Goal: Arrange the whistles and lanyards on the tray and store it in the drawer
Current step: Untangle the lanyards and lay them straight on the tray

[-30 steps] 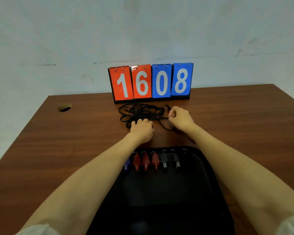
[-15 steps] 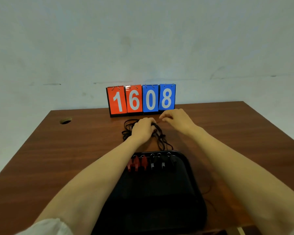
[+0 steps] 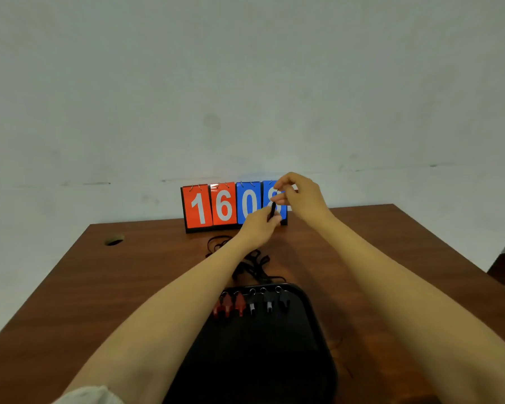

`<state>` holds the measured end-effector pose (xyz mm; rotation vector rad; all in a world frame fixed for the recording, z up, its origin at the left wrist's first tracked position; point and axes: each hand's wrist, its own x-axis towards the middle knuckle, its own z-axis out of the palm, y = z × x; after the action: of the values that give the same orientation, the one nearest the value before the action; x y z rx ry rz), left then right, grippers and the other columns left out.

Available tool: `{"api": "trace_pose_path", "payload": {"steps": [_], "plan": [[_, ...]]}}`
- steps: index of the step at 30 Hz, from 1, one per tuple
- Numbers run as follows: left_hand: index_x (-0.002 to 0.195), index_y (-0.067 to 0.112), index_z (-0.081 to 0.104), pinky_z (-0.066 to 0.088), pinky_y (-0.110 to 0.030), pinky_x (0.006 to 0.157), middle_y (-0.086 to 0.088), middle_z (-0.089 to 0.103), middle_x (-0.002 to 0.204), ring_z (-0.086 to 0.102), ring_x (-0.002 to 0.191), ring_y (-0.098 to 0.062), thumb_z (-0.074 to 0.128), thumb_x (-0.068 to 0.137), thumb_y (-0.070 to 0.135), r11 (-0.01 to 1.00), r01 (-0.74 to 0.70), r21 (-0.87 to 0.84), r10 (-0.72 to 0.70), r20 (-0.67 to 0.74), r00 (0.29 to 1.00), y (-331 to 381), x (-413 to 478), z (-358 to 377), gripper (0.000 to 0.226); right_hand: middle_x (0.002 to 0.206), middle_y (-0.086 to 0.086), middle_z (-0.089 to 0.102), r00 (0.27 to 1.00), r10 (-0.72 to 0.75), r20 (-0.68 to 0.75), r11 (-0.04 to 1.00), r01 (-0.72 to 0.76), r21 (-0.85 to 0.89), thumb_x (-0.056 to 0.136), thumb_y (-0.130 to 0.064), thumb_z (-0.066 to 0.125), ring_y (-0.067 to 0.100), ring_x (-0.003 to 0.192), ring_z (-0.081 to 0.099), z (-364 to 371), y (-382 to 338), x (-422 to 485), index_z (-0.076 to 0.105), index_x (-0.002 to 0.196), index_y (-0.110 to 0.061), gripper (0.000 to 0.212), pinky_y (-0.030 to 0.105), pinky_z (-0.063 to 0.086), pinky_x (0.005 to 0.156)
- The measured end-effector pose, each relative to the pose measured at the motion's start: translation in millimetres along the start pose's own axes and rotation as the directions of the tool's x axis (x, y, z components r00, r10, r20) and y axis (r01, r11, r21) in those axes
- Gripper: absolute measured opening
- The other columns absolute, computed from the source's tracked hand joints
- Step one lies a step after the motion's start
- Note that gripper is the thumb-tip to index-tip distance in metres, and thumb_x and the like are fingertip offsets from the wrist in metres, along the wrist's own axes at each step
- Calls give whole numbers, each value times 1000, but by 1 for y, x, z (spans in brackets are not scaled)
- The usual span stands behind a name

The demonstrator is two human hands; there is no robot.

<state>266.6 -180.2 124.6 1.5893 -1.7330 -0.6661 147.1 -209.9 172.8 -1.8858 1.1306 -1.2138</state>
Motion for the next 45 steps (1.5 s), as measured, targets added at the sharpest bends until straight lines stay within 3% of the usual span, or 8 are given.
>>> {"api": "trace_pose_path", "payload": {"steps": [4,10,19,21,24,30,36,45], "plan": [[88,10,54,47,-42,83,-7,61,88,57,83,-25,38,100,22,985,75,158,-72,-21,997,-14,0,-7,24,96,16,63,985,43,-166,979,-9,201,93,7,30,23,84,70,-25,-18,4,58,77,-9,37,22,59,77],[106,2,56,42,-37,67,-13,57,91,48,74,-24,40,99,17,941,207,268,-181,-119,976,-39,-6,-34,23,109,7,52,932,-30,-362,985,90,149,97,3,33,18,99,63,-60,-30,3,61,78,-15,38,25,50,96],[115,9,65,45,-21,82,-5,64,105,56,97,-16,45,99,19,981,-191,22,168,-585,793,21,-11,-76,28,95,9,62,944,67,-323,998,-68,9,92,3,34,18,85,59,-65,-22,-5,64,86,-11,33,24,50,80],[114,6,65,41,-13,64,-4,63,93,56,77,-13,45,98,16,984,-152,-87,91,-489,868,28,-12,-76,27,83,10,63,960,198,-198,979,-205,-15,88,8,35,22,82,61,-59,-17,-11,67,87,-7,36,35,54,87],[112,6,62,35,-24,53,-8,66,88,50,62,-16,47,96,17,963,23,268,36,-213,976,15,-12,-70,25,100,17,68,948,314,-52,933,-318,-167,90,6,38,21,83,61,-46,-14,-22,70,101,2,34,32,53,87],[93,9,58,39,-27,58,-5,65,81,55,66,-18,52,93,17,964,15,265,50,-237,970,4,-18,-72,10,123,13,64,970,244,-18,936,-240,-256,93,1,36,18,75,59,-26,-17,-27,64,117,-3,37,19,46,63],[114,5,65,39,-24,75,-13,64,105,61,90,-24,42,98,13,943,-132,304,191,-174,966,20,-18,-71,29,145,1,44,957,150,250,978,-106,-179,92,-40,56,21,130,45,-1,-24,-23,32,145,-17,62,30,36,103],[118,12,53,45,-38,69,-11,63,95,58,80,-27,47,96,18,923,-139,358,185,-96,978,18,-20,-82,23,69,2,52,957,205,206,971,-173,-163,98,-11,33,14,53,47,12,-34,-6,60,108,-5,30,21,40,52]]}}
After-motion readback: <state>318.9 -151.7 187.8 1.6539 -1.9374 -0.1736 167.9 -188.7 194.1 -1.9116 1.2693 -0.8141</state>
